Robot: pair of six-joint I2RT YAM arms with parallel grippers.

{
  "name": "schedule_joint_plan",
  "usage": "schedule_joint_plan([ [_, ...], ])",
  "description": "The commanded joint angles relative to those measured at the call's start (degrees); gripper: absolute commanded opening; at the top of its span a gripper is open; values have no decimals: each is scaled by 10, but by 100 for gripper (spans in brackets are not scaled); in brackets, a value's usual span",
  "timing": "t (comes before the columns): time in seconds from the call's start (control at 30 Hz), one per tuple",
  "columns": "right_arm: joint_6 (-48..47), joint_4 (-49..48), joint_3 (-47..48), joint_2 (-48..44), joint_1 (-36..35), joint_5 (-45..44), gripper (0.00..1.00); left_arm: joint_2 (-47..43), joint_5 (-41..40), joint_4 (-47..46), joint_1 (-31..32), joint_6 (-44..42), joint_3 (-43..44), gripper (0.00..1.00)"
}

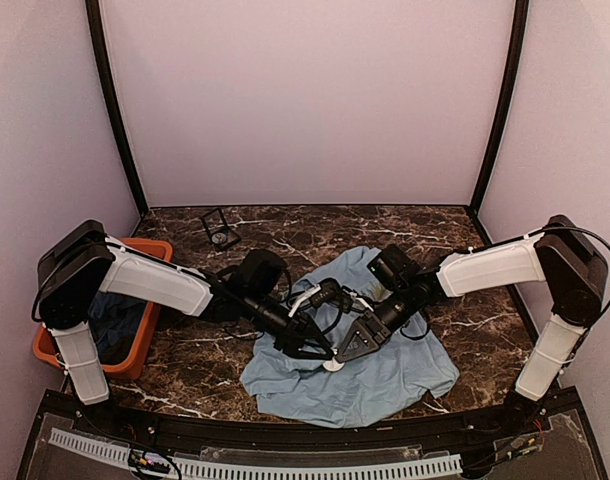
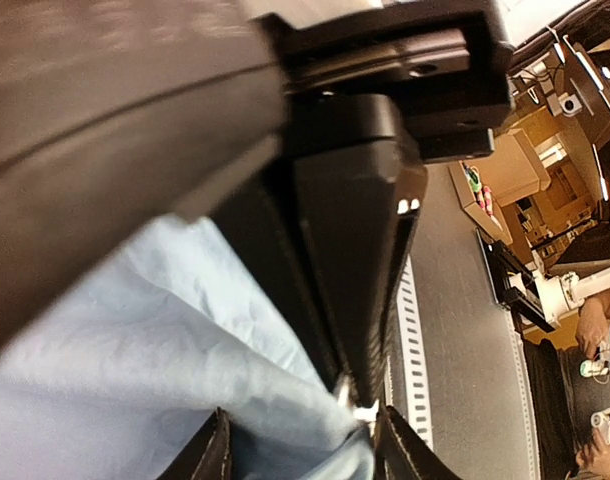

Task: Pin the brooch onto the clothing
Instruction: Pin the brooch to the flattened clothing.

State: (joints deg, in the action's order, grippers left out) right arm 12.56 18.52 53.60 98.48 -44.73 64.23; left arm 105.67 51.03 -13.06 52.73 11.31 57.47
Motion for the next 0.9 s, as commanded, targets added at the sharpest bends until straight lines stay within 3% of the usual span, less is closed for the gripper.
schedule_joint_plan([
  [0.0, 0, -51, 15, -9, -3, 16, 0, 8, 1, 45, 22, -16, 9, 47],
  [0.4, 1, -50, 14, -5, -2, 14, 0, 3, -14, 54, 25, -28, 6, 46],
  [0.67, -24, -21, 7, -9, -1, -12, 0, -9, 30, 7, 15, -17, -11, 45],
  [0.87, -32, -12, 3, -14, 0, -22, 0, -24, 57, 27, 3, -37, -16, 55],
])
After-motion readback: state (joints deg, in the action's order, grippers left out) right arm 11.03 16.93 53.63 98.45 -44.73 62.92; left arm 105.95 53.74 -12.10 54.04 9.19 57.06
